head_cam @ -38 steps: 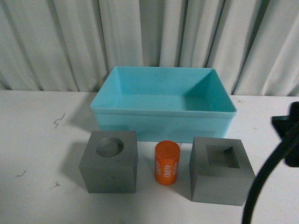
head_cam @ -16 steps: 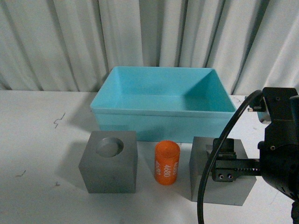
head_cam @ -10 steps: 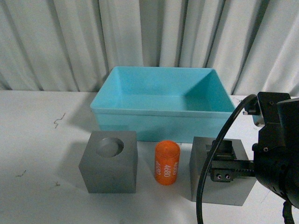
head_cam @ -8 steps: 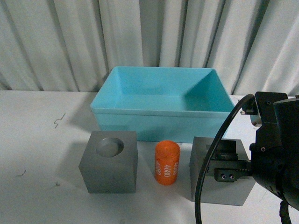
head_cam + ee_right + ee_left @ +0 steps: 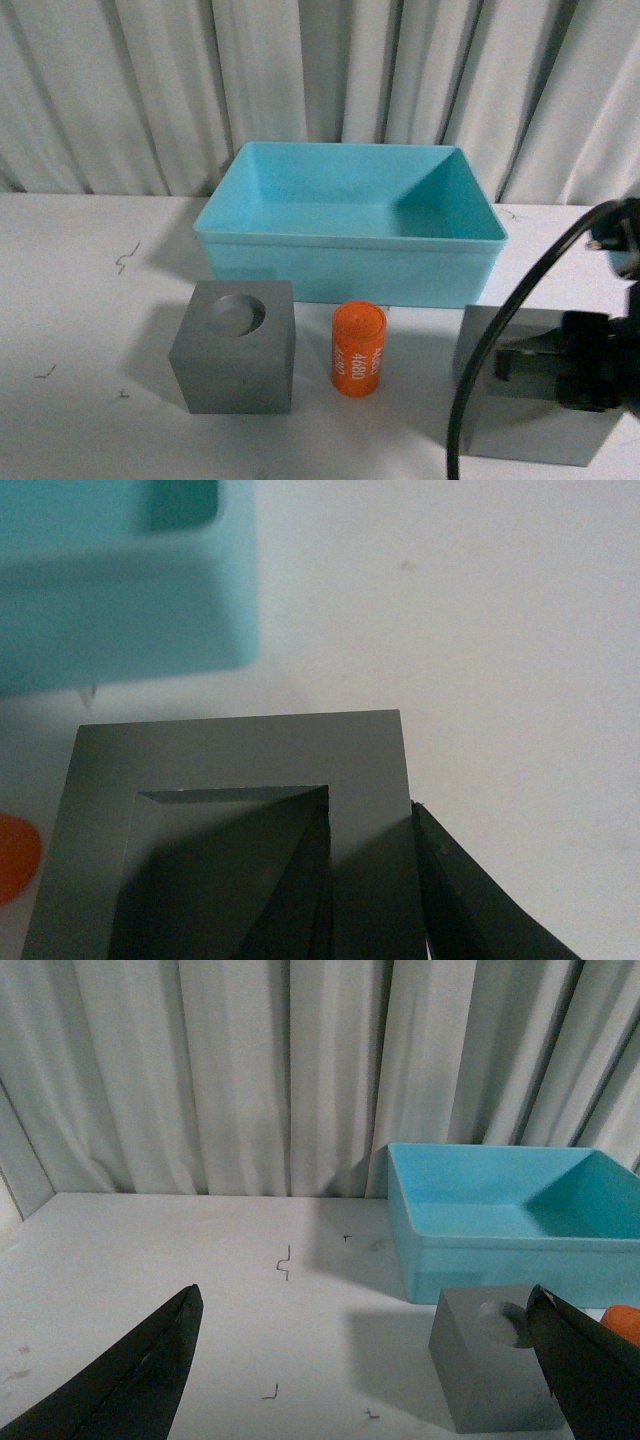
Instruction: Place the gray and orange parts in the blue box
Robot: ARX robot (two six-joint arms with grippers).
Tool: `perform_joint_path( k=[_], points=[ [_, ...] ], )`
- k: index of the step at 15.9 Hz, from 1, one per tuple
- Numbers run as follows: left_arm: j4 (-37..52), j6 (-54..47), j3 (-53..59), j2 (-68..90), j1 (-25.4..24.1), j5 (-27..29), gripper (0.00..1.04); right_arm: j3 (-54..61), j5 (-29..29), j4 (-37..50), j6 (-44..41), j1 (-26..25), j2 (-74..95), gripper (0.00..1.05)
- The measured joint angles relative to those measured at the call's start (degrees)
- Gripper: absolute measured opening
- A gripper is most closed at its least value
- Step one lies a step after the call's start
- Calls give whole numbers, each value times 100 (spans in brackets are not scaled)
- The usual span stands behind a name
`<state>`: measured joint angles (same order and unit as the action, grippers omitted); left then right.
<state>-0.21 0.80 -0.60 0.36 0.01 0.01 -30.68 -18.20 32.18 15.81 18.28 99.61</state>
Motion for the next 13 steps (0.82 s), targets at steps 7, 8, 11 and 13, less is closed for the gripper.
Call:
perform_joint_path(
  k=[7,8,11,13],
  points=[
    [2,0,0,0,0,0,98,-2549,616,754,-970,-1172,-986,18],
    [2,0,0,0,0,2,98,-3010,629,748,-977,-1051,-391,18],
    [0,0,0,0,0,0,98,-4179,542,573,-903,-728,1047,18],
    [0,0,0,0,0,2,98,-4459,442,352,-776,-643,1519,18]
  ],
)
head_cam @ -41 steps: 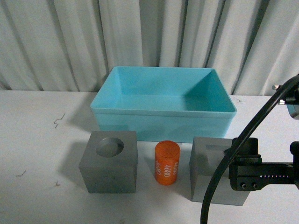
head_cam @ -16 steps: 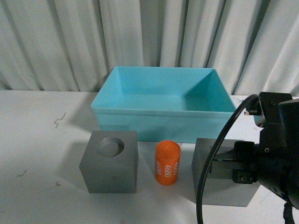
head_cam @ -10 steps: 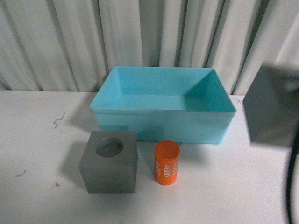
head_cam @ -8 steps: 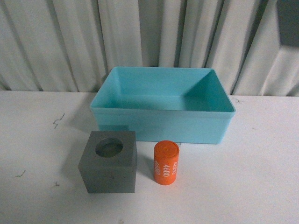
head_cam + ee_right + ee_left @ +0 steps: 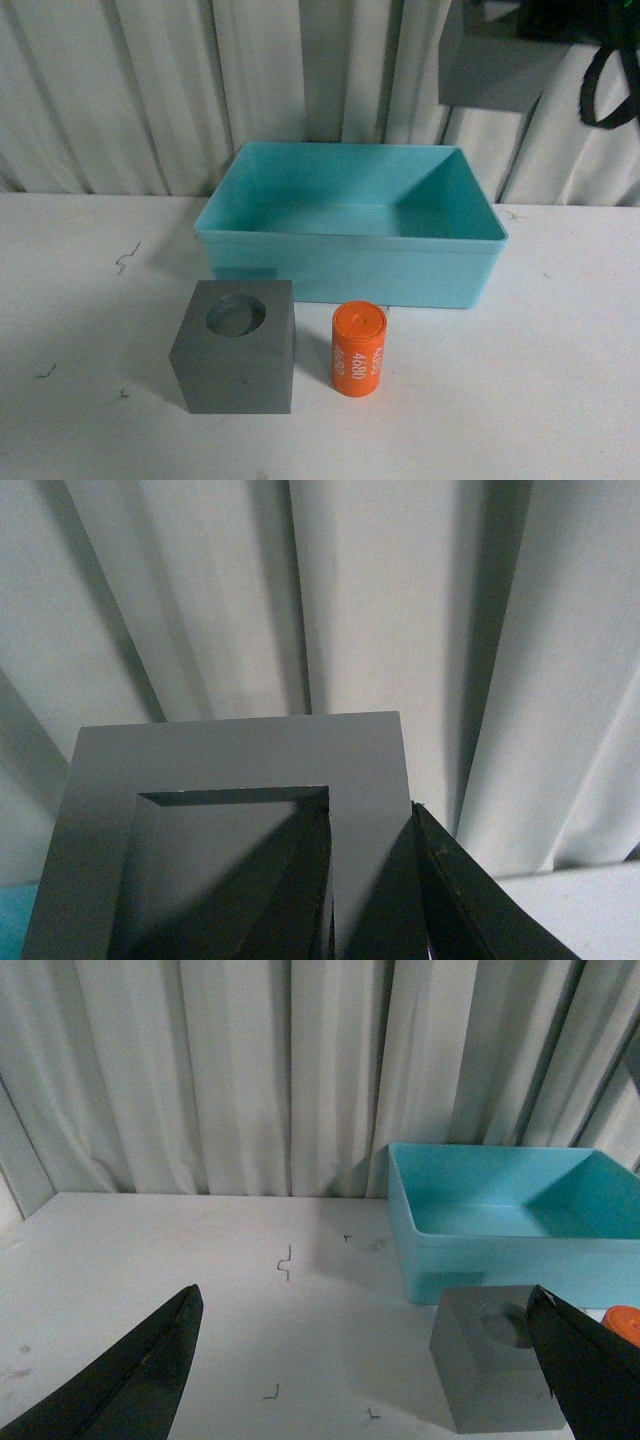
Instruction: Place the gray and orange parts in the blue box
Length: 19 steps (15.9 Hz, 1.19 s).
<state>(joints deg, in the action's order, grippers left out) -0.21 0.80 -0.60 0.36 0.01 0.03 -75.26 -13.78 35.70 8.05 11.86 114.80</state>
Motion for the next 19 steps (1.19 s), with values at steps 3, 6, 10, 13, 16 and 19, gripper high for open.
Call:
perform_joint_path(
  k=[3,6,10,13,16,19],
  points=[
    [0,0,0,0,0,-2,98,-76,-31,-306,326,136,636,18],
    [2,0,0,0,0,0,98,-203,-11,-442,789,203,955,18],
    [0,0,0,0,0,-2,98,-424,4,-667,1196,249,1255,18],
    [0,0,0,0,0,-2,98,-461,-15,-960,1353,293,1510,18],
    [0,0,0,0,0,0,98,-557,-42,-981,1344,345,1556,40],
    [0,0,0,0,0,-2,98,-297,-188,-732,1344,354,1405,76]
  ],
)
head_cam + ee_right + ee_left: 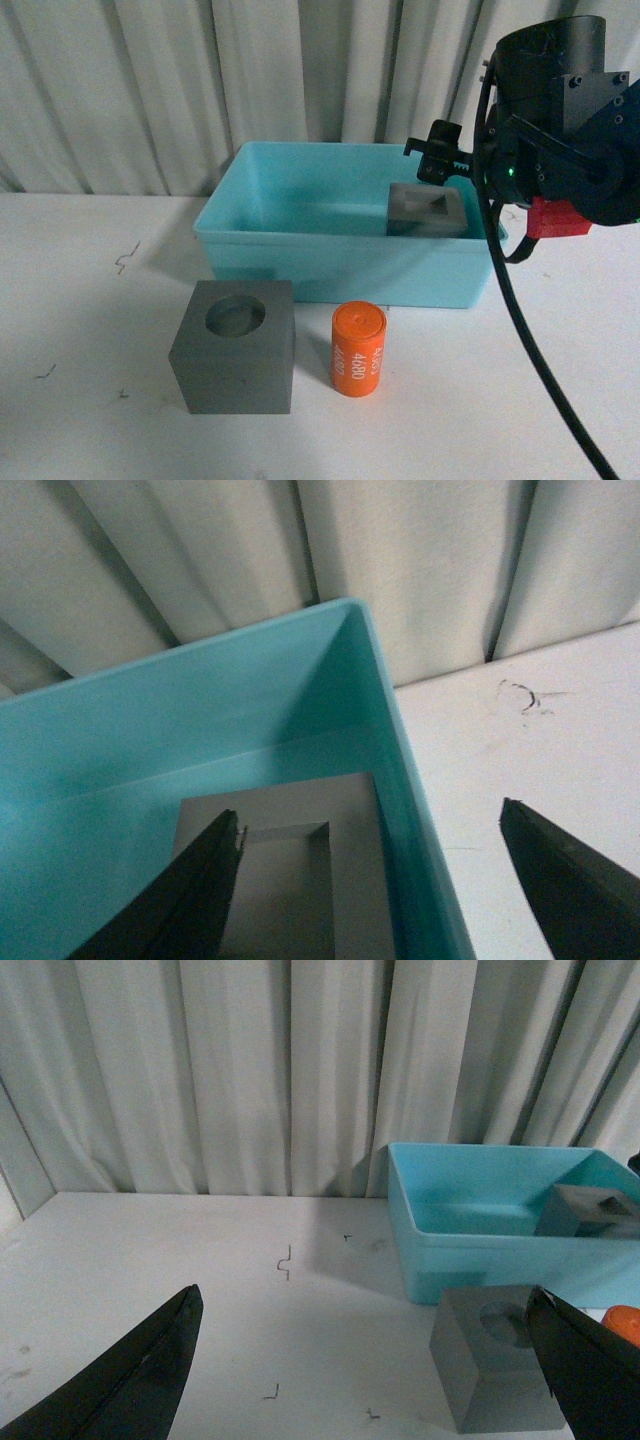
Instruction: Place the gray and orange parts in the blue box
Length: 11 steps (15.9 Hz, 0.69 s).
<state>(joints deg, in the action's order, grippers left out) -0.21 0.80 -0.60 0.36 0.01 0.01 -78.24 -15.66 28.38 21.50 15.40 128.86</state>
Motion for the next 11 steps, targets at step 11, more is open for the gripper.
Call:
perform_joint_path(
  k=[11],
  points=[
    [2,0,0,0,0,0,98,5919,-555,-1797,1432,-131,-7471,95]
  ],
)
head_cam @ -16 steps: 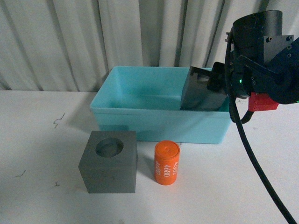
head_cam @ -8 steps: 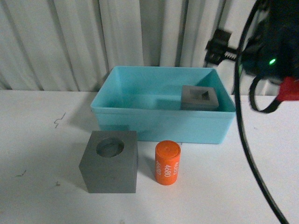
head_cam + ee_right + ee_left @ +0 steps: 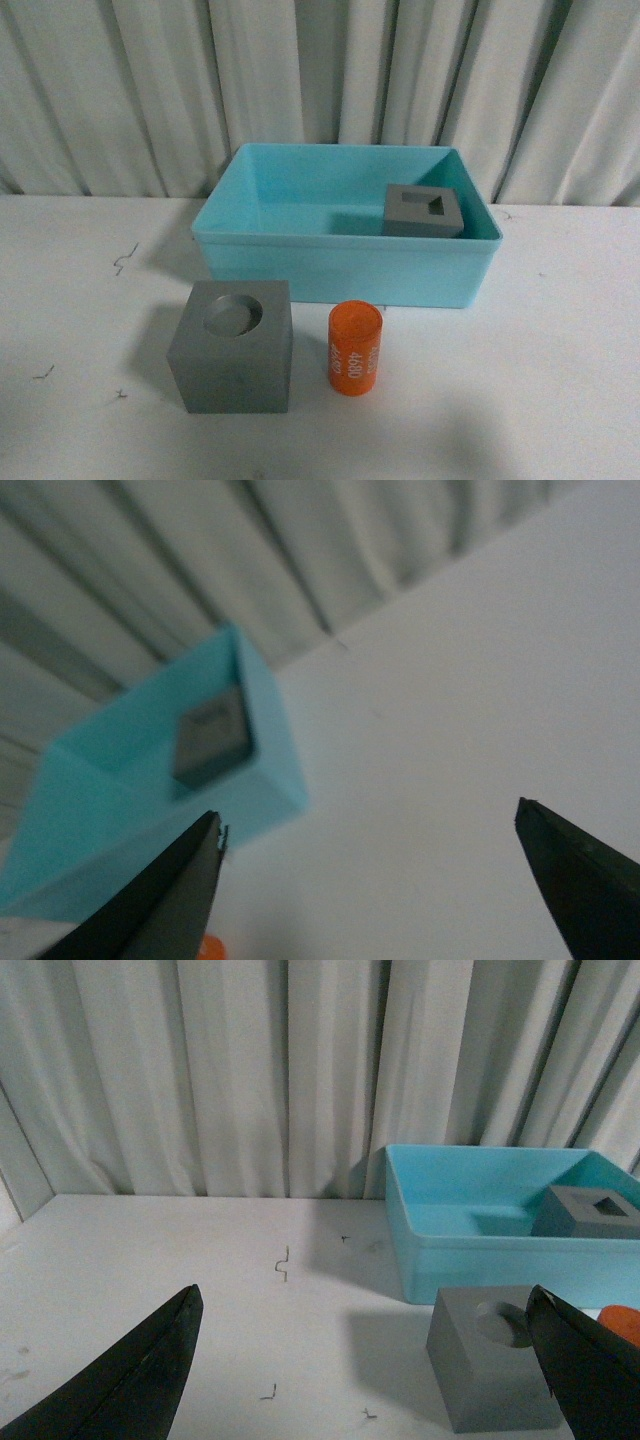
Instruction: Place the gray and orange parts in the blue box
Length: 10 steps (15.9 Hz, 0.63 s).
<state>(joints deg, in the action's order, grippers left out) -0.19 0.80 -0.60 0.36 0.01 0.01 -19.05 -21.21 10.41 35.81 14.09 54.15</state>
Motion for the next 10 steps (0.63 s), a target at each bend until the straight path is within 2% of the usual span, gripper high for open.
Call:
perform_joint_path(
  k=[1,2,4,7,8,9,10],
  points=[
    [0,0,0,0,0,4,98,942,927,2367,-1587,-310,-146,73],
    [-7,0,0,0,0,4,98,1314,1163,2935,-2446,-409,-356,60],
    [-2,0,0,0,0,0,98,1335,1327,2896,-3217,-647,-979,36],
    [-2,0,0,0,0,2,98,1604,1604,2371,-3497,-872,-1580,1],
    [-2,0,0,0,0,0,98,1731,1993,2636,-3536,-1237,-1687,2],
    [-4,0,0,0,0,2,98,1823,2028,2485,-3539,-1458,-1838,2],
    [-4,0,0,0,0,-2,98,1834,2100,2216,-3547,-1440,-2000,2]
  ],
)
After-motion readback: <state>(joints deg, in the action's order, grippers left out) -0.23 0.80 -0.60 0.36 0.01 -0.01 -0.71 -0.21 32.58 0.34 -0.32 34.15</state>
